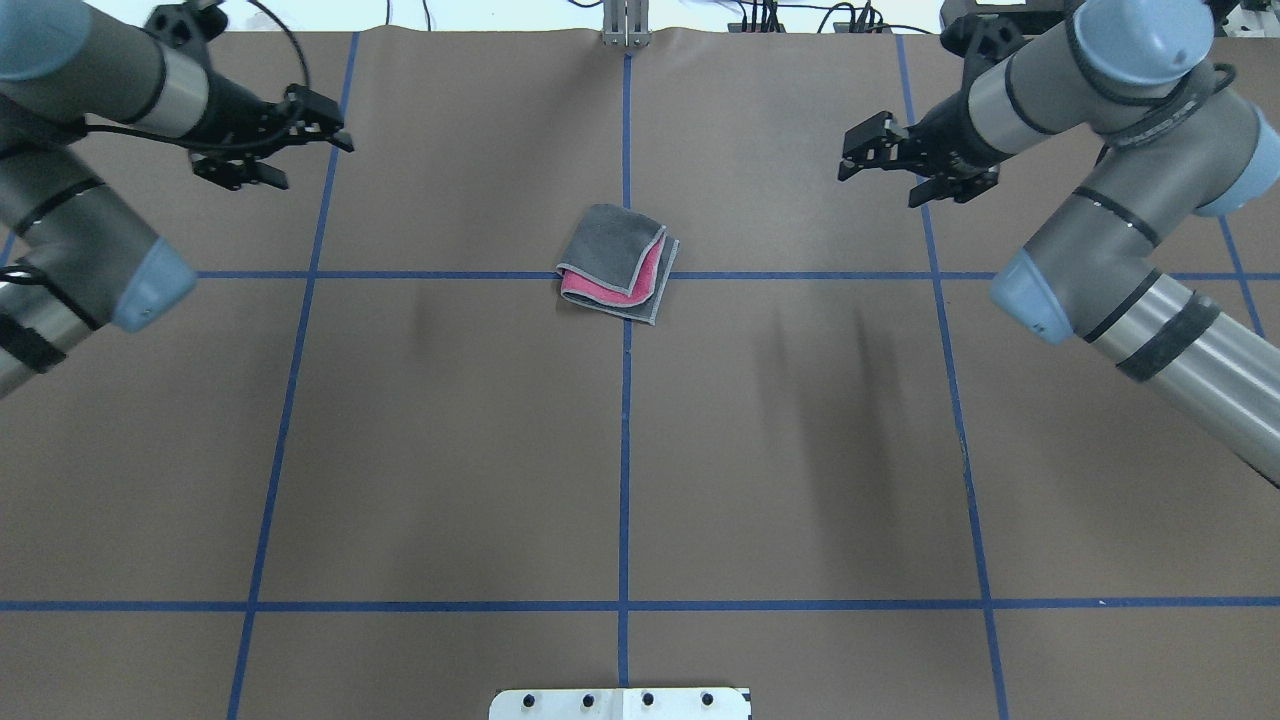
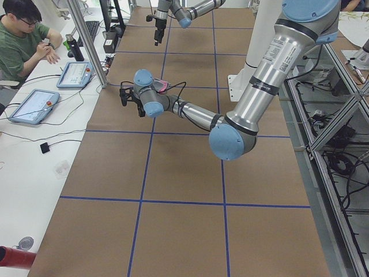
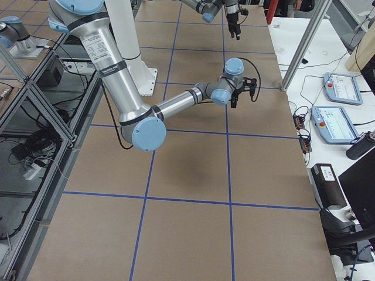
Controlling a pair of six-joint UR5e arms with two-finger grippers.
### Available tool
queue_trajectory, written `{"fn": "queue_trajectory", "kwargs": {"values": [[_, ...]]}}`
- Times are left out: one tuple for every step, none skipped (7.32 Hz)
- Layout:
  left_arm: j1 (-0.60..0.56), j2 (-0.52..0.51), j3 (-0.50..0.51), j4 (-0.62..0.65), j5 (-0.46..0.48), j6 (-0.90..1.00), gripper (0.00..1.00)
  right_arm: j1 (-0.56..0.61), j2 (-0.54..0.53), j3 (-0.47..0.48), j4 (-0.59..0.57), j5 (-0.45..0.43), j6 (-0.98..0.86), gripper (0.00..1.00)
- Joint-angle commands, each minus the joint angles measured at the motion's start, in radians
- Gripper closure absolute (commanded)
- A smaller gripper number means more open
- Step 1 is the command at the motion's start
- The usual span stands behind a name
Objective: Fold towel twice with both arms
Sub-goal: 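Open both grippers and withdraw them away from the towel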
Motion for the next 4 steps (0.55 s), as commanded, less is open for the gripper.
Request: {"fn": "queue_trajectory", "kwargs": {"values": [[-0.175,0.221,-0.065,0.017,-0.079,0.425,0.00,0.155,-0.016,0.002,-0.332,0.037,-0.528,0.00],[-0.249,0.289,-0.071,0.097,-0.089,0.676,0.00,0.236,-0.041,0.000,-0.420,0.037,-0.720,0.00],[-0.324,0.347,-0.068,0.141,-0.153,0.895,0.00,0.324,-0.068,-0.001,-0.480,0.078,-0.823,0.00],[-0.422,0.360,-0.071,0.197,-0.225,1.012,0.00,0.365,-0.126,0.009,-0.456,0.139,-0.834,0.00]]}}
